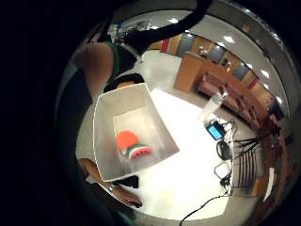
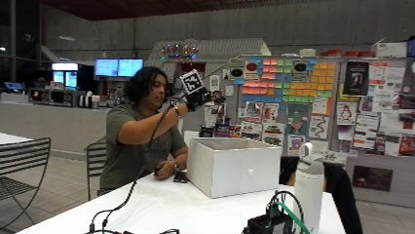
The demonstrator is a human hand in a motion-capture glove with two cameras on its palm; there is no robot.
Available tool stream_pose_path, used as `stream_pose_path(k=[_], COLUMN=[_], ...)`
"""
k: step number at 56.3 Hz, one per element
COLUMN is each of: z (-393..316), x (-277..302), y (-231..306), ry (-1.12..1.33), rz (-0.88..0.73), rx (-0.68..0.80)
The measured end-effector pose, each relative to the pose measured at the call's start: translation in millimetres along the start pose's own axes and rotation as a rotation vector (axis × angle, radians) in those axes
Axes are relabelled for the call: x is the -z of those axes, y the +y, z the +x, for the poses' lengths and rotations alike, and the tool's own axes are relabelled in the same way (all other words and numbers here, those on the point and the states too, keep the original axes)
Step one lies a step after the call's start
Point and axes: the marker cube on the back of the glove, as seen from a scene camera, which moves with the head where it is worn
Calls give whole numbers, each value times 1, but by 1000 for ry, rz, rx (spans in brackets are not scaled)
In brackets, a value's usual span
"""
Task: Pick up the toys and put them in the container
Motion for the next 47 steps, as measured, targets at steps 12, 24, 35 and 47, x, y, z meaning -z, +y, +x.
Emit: stream_pose_path(k=[12,24,35,47], z=[17,34,65,87], x=[-14,-40,-70,-100], y=[50,149,220,253], ry=[81,195,152,148], rz=[-67,-117,-143,-151], rx=[-95,-174,-430,-493])
